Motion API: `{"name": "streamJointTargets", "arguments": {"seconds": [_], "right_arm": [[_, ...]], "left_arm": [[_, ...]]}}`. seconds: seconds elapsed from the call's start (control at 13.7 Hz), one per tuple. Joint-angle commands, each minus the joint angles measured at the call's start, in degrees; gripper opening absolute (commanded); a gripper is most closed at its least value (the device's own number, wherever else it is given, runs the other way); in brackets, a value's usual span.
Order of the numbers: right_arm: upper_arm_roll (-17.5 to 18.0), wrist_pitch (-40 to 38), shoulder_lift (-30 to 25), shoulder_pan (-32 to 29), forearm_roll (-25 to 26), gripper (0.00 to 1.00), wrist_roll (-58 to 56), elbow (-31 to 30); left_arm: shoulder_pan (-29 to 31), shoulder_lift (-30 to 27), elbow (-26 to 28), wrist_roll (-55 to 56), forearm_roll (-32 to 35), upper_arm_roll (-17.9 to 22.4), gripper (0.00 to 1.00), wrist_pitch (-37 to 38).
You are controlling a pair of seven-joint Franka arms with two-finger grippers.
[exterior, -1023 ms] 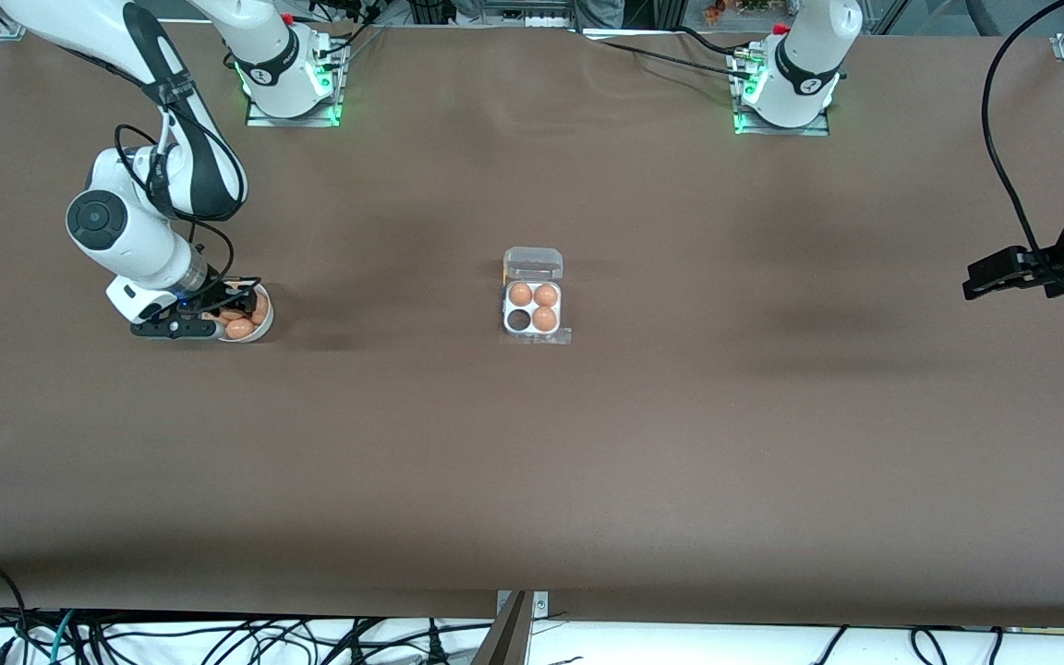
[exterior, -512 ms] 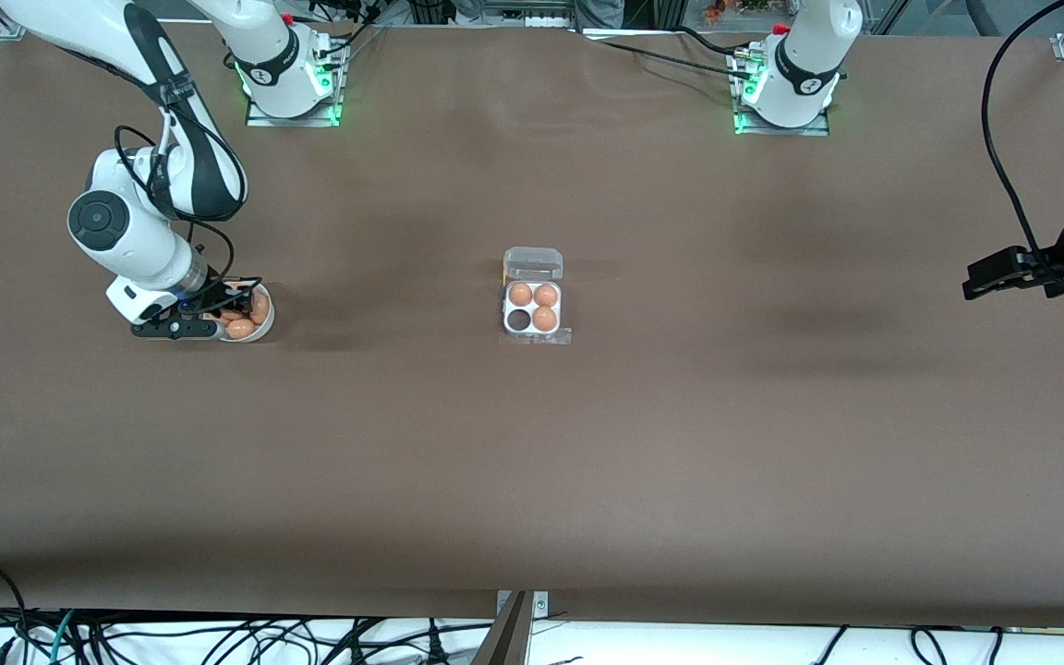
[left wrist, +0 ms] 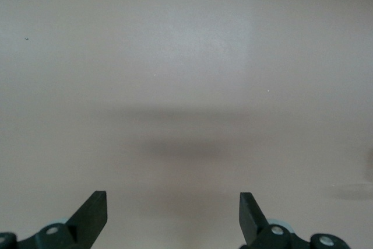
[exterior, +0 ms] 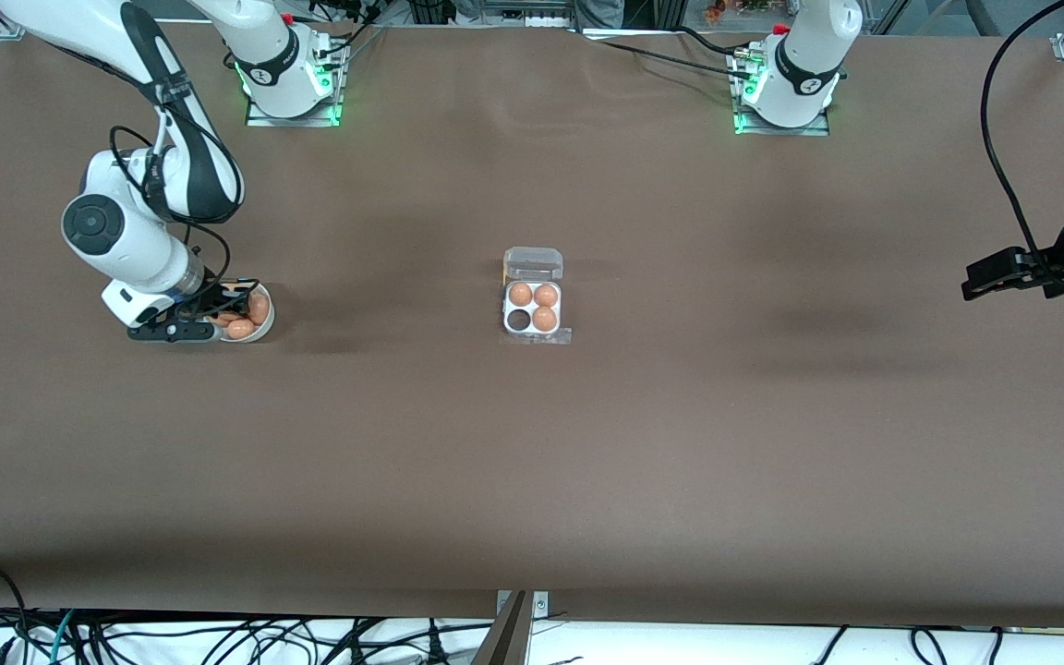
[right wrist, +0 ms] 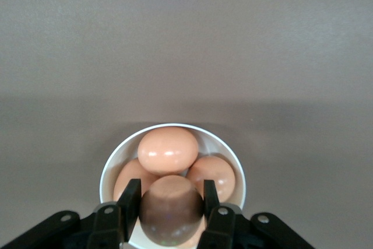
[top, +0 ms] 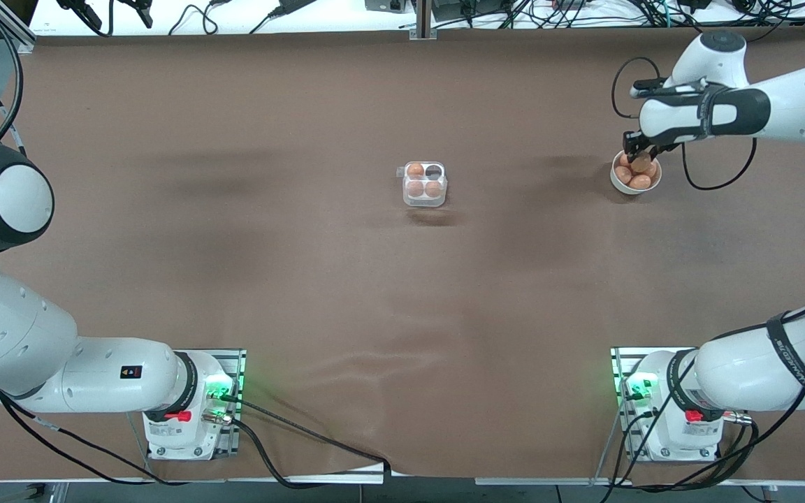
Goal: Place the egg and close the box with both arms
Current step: 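Lift the brown egg out of the bowl with the right gripper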
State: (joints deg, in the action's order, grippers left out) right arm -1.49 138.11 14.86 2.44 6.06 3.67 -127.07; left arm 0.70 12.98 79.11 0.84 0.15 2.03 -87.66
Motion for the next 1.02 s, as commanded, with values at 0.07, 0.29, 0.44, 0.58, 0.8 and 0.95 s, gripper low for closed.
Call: {"name": "streamJointTargets", "arguments": {"seconds": [0.07, 0.29, 0.44, 0.58, 0.8, 0.95], "right_arm": [[0.5, -8.5, 0.4, 0.3, 0.9, 0.16, -0.4, 6.3], [0.8, -13.4, 0.4, 2.0, 0.8, 0.13, -0.1, 10.3], [0.8, -18.4, 0.5, 5.1, 0.3, 0.10, 0.6, 14.2], [0.8, -22.3, 0.8, 8.9, -0.2, 0.10, 3.7, 17.7], [0.8, -23.1, 2.9, 15.7, -0.3, 0.10, 9.3, 20.9], [0.8, -23.1, 5.5, 20.1, -0.4, 0.10, 14.1, 23.8]], "left_arm": [[-0.3, 0.0, -0.7, 0.4, -0.2, 0.0, 1.00, 0.6], [-0.3, 0.0, -0.8, 0.4, -0.2, 0.0, 1.00, 0.6], [-0.2, 0.0, -0.7, 0.4, -0.2, 0.0, 1.00, 0.6], [-0.2, 0.0, -0.7, 0.4, -0.2, 0.0, 1.00, 0.6], [-0.1, 0.0, -0.7, 0.3, -0.2, 0.0, 1.00, 0.6], [0.2, 0.0, -0.8, 0.0, -0.2, 0.0, 1.00, 0.7]]}}
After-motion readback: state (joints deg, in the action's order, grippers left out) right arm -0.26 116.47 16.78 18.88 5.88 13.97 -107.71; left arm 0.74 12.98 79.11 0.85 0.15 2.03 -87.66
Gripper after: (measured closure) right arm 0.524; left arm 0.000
